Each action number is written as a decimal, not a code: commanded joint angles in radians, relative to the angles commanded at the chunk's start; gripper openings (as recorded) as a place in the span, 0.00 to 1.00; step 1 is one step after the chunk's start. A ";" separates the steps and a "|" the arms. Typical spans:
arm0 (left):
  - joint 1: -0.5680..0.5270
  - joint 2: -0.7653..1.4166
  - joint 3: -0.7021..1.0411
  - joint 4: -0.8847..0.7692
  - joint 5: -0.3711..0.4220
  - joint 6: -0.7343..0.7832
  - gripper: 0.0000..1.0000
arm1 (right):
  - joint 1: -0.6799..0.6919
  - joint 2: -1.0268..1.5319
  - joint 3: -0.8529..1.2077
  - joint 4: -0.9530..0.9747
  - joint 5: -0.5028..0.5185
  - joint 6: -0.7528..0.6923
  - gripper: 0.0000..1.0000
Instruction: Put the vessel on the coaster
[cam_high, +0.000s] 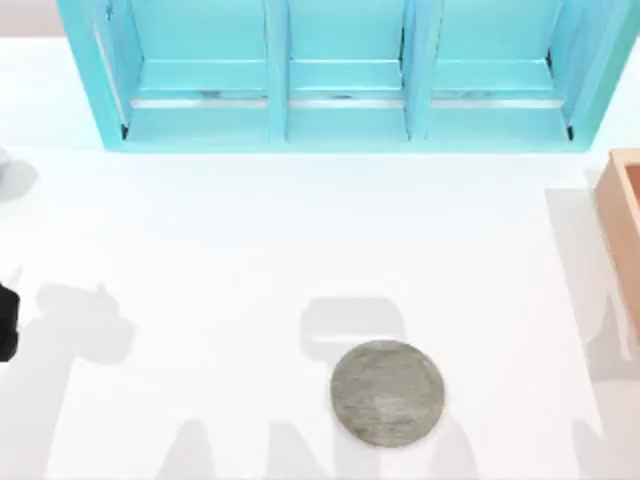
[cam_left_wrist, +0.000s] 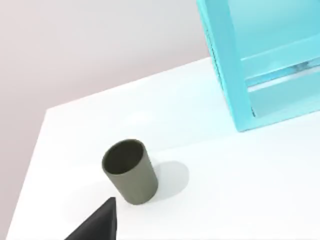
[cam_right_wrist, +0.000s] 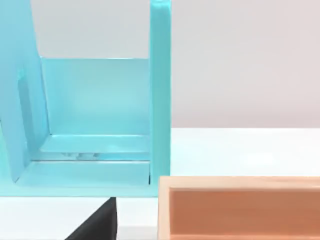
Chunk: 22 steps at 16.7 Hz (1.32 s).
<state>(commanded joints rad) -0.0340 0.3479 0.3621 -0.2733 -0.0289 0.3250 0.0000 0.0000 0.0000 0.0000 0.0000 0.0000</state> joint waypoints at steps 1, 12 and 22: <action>-0.004 0.087 0.092 -0.061 -0.007 0.073 1.00 | 0.000 0.000 0.000 0.000 0.000 0.000 1.00; 0.006 1.302 1.368 -0.861 -0.077 0.936 1.00 | 0.000 0.000 0.000 0.000 0.000 0.000 1.00; 0.111 2.086 2.220 -1.374 -0.080 1.369 1.00 | 0.000 0.000 0.000 0.000 0.000 0.000 1.00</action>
<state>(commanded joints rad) 0.0775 2.4338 2.5820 -1.6474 -0.1090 1.6935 0.0000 0.0000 0.0000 0.0000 0.0000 0.0000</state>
